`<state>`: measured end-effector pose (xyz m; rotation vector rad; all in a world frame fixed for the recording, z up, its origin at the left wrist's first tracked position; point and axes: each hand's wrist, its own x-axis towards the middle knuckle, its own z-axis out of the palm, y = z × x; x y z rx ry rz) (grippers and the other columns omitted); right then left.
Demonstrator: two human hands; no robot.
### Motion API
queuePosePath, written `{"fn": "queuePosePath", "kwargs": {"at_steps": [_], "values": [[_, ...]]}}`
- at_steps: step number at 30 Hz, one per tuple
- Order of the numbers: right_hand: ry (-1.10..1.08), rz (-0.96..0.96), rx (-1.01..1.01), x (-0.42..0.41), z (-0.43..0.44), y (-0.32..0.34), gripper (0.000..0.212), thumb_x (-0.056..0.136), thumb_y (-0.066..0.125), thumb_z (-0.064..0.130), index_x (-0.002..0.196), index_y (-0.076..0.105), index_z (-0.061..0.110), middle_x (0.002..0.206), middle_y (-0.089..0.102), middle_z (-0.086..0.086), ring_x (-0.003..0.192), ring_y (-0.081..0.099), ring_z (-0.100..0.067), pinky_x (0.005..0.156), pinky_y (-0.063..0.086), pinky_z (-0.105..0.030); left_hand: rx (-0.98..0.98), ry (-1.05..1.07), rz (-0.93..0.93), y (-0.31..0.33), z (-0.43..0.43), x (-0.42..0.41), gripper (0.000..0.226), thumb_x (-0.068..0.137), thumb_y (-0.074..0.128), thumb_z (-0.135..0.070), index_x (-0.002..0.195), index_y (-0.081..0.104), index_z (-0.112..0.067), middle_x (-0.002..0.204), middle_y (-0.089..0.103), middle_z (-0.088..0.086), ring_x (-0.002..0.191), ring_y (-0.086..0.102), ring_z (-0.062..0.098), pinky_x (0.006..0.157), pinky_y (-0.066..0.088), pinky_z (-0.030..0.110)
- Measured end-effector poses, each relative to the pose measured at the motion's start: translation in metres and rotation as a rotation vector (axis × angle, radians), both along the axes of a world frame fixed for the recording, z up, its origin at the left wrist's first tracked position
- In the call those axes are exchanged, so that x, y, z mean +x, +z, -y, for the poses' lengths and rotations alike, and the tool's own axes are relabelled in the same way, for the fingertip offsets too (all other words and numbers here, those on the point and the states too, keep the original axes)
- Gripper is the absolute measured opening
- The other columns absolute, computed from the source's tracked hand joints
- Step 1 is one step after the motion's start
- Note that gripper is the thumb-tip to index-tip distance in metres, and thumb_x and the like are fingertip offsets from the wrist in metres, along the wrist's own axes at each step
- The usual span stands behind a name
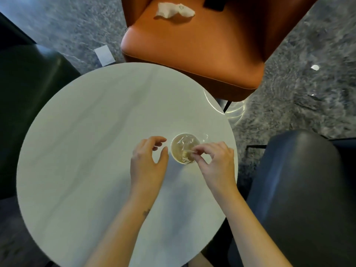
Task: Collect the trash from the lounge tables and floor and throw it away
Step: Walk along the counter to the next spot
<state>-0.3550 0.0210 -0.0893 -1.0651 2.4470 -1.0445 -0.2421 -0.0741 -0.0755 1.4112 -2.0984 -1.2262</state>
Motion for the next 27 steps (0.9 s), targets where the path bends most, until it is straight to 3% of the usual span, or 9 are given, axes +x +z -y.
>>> {"fn": "queuePosePath", "kwargs": {"at_steps": [3,5,10,13,17,21,23,27], "values": [[-0.021,-0.020,-0.007,0.003,0.003,-0.005,0.021,0.067,0.078,0.011,0.083,0.066,0.017,0.079,0.058,0.017,0.078,0.052,-0.017,0.075,0.025,-0.019,0.052,-0.022,0.006,-0.011,-0.004,0.002,0.033,0.081,0.058,-0.003,0.109,0.057,-0.020,0.106,0.056,-0.002,0.094,0.051,0.010,0.073,0.033,0.007],[-0.052,-0.036,-0.023,0.004,0.004,-0.008,0.026,0.068,0.079,0.013,0.088,0.064,0.015,0.084,0.058,0.011,0.081,0.051,-0.016,0.077,0.029,-0.025,0.092,-0.063,-0.014,-0.015,-0.007,0.003,0.044,0.077,0.059,-0.006,0.117,0.052,-0.021,0.113,0.051,-0.004,0.100,0.049,0.009,0.078,0.032,0.005],[-0.200,0.045,-0.065,0.007,0.004,-0.008,0.039,0.071,0.076,0.016,0.103,0.055,0.014,0.103,0.051,0.005,0.095,0.048,-0.015,0.084,0.039,-0.038,0.064,-0.230,0.016,-0.024,-0.012,0.001,0.078,0.065,0.064,-0.039,0.136,0.029,-0.034,0.130,0.035,-0.013,0.124,0.034,0.005,0.103,0.032,0.029],[-0.257,0.171,-0.002,0.003,0.008,-0.010,0.051,0.071,0.076,0.017,0.114,0.048,0.017,0.112,0.046,0.009,0.108,0.045,-0.015,0.092,0.028,-0.029,-0.013,-0.301,0.042,-0.032,-0.012,-0.007,0.095,0.062,0.075,-0.045,0.140,0.021,-0.035,0.139,0.032,-0.011,0.127,0.029,0.005,0.103,0.025,0.028],[-0.228,0.203,0.028,-0.001,0.013,-0.008,0.055,0.073,0.075,0.018,0.119,0.045,0.017,0.116,0.045,0.010,0.111,0.044,-0.013,0.093,0.026,-0.027,-0.111,-0.273,0.072,-0.039,-0.013,-0.020,0.092,0.060,0.082,-0.037,0.137,0.035,-0.024,0.133,0.046,-0.002,0.122,0.040,0.015,0.099,0.027,0.028],[-0.240,0.179,-0.106,-0.012,0.005,0.006,0.044,0.077,0.070,0.013,0.112,0.044,0.021,0.111,0.047,0.012,0.105,0.046,-0.010,0.097,0.036,-0.048,-0.162,-0.218,0.044,-0.034,-0.010,-0.031,0.083,0.056,0.085,-0.029,0.128,0.047,-0.014,0.122,0.056,0.004,0.112,0.051,0.023,0.093,0.037,0.036],[-0.262,0.184,-0.156,-0.025,0.000,0.012,0.040,0.080,0.067,0.011,0.110,0.043,0.023,0.111,0.048,0.010,0.103,0.048,-0.010,0.097,0.037,-0.051,-0.182,-0.187,0.021,-0.026,-0.007,-0.040,0.081,0.056,0.085,-0.029,0.127,0.048,-0.014,0.122,0.056,0.003,0.111,0.050,0.022,0.092,0.038,0.035],[-0.288,0.196,-0.221,-0.064,-0.001,0.017,0.034,0.083,0.063,0.008,0.111,0.046,0.018,0.107,0.052,0.003,0.102,0.050,-0.013,0.095,0.042,-0.032,-0.200,-0.158,0.001,-0.010,0.000,-0.073,0.081,0.058,0.085,-0.030,0.128,0.046,-0.016,0.123,0.054,0.002,0.108,0.049,0.015,0.090,0.040,0.026]]}}
